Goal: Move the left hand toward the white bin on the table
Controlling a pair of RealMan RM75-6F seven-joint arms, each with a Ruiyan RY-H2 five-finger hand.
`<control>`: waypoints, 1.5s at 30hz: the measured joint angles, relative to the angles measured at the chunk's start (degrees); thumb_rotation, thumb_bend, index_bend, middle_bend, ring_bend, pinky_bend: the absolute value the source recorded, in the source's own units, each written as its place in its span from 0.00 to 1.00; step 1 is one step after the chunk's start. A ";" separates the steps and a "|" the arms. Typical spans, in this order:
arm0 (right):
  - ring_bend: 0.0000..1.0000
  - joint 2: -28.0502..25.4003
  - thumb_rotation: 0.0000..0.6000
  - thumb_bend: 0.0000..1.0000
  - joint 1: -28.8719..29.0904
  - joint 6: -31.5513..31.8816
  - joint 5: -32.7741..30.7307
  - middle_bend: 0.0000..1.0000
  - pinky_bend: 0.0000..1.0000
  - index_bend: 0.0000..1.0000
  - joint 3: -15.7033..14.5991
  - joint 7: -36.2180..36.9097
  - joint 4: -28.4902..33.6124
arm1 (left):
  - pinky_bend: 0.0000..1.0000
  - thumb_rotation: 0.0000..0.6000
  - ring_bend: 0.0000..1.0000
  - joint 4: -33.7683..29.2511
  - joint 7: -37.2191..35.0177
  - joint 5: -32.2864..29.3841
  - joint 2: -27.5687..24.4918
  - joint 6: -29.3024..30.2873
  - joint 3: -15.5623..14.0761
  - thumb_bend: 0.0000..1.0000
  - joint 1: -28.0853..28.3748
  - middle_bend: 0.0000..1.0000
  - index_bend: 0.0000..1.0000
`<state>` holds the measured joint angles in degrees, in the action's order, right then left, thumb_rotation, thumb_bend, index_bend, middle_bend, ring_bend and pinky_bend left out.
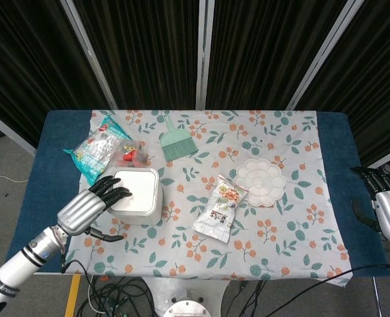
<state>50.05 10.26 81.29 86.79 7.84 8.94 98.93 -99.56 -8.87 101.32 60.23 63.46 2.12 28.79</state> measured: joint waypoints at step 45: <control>0.04 5.61 1.00 0.42 -3.83 3.36 2.51 0.13 0.11 0.14 -4.63 4.64 -5.81 | 0.04 0.41 0.01 4.64 9.85 -21.54 2.24 23.60 -2.06 0.00 -22.21 0.12 0.14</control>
